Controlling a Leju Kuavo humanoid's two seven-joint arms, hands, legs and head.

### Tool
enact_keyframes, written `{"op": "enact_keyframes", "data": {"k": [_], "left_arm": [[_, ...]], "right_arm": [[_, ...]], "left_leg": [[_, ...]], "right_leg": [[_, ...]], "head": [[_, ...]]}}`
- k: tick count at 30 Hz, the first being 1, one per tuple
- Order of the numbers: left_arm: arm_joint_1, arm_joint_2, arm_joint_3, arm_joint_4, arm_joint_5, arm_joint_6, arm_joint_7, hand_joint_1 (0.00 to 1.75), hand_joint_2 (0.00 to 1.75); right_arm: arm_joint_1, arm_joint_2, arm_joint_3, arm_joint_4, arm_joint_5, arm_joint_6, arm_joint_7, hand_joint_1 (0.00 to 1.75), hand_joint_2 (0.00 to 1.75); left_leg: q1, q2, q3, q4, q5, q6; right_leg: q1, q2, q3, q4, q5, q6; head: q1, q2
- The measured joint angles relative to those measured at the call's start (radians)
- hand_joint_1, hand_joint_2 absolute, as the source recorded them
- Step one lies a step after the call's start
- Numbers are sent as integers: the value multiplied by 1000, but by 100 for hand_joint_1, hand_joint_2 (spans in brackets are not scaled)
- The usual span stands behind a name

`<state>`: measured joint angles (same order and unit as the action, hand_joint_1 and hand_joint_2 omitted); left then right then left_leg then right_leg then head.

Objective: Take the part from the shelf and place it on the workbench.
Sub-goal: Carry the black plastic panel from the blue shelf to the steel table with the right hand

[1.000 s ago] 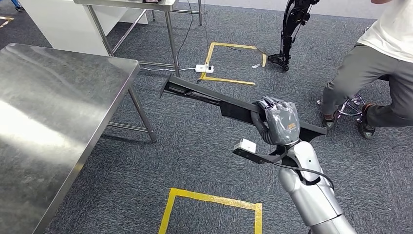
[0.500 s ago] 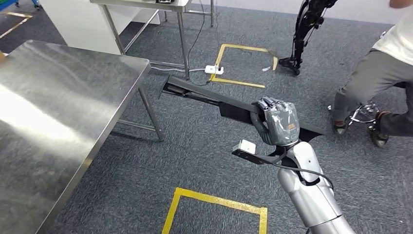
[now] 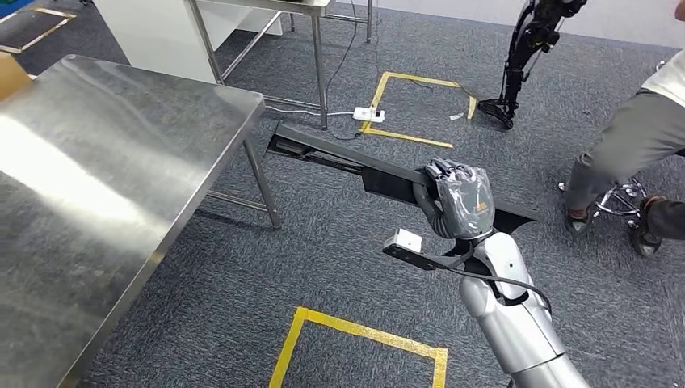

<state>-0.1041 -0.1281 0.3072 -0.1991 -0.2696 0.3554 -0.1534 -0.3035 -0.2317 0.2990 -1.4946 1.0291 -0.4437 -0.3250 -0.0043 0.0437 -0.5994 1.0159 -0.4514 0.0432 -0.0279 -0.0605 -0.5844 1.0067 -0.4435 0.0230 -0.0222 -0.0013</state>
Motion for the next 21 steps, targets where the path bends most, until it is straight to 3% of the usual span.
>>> {"op": "enact_keyframes", "data": {"k": [2, 4, 7, 8, 9, 10, 12, 14, 17, 18, 19, 21], "left_arm": [[1, 0, 0, 0, 0, 0, 0, 0, 175], [0, 0, 1, 0, 0, 0, 0, 0, 175], [-2, 0, 1, 0, 0, 0, 0, 0, 175], [-2, 0, 1, 0, 0, -1, 0, 0, 175], [-1, -1, 1, 0, 0, -1, 0, 0, 175], [0, -1, 2, 0, 0, -1, 0, 0, 175], [1, -2, 2, 0, 0, -1, 0, 0, 175], [0, -3, 2, 0, 0, -1, 0, 0, 175], [3, -1, 2, 0, 0, -1, 0, 0, 175], [4, 0, 2, 0, 0, -1, 0, 0, 175], [4, 0, 2, 0, 0, -1, 0, 0, 175], [3, 1, 2, 0, -1, -1, 0, 0, 175]], "right_arm": [[0, 0, 0, 0, 0, 0, 0, 168, 175], [-2, -1, -1, -1, 0, 0, 0, 168, 175], [1, -5, -2, 0, -1, 0, 0, 168, 175], [4, -6, -2, 1, -1, 0, 0, 168, 175], [5, -6, -2, 2, -1, 0, 0, 168, 175], [5, -6, -2, 2, -1, 0, 0, 168, 175], [4, -7, -2, 3, -1, 0, 1, 168, 175], [3, -7, -2, 3, -1, 0, 1, 168, 175], [3, -6, -2, 4, 0, 0, 1, 168, 175], [2, -5, -2, 4, 0, 0, 1, 168, 175], [1, -4, -1, 4, 0, 0, 1, 168, 175], [0, -4, -1, 4, 0, 0, 1, 168, 175]], "left_leg": [[-4, -15, 7, -14, 8, 14], [-4, -30, 22, -37, 23, 31], [-9, -55, 28, -44, 31, 41], [-11, -66, 27, -43, 31, 41], [-12, -77, 27, -42, 31, 41], [-12, -88, 27, -39, 30, 40], [-12, -110, 24, -27, 24, 36], [-16, -127, 15, -10, 14, 28], [-16, -139, 3, -1, 8, 20], [-16, -132, 1, 6, 2, 17], [-15, -119, -7, 25, -12, 12], [-8, -76, -57, 128, -67, -3]], "right_leg": [[-1, -6, 5, -4, 0, 13], [0, 14, -10, 34, -22, 11], [0, 49, -103, 226, -100, -8], [0, 52, -130, 275, -114, -7], [1, 54, -139, 287, -111, -2], [1, 56, -128, 255, -92, 6], [1, 75, -64, 114, -33, 20], [2, 91, -18, 19, 1, 18], [2, 82, -11, 7, 6, 6], [-1, 77, -10, 6, 7, 3], [-4, 71, -8, 6, 6, -1], [-4, 59, -5, 5, 5, -8]], "head": [[1, 0], [4, 0], [10, 0], [12, 0], [12, 0], [12, 0], [13, 0], [14, 0], [13, 0], [14, 0], [11, 0], [6, 0]]}}
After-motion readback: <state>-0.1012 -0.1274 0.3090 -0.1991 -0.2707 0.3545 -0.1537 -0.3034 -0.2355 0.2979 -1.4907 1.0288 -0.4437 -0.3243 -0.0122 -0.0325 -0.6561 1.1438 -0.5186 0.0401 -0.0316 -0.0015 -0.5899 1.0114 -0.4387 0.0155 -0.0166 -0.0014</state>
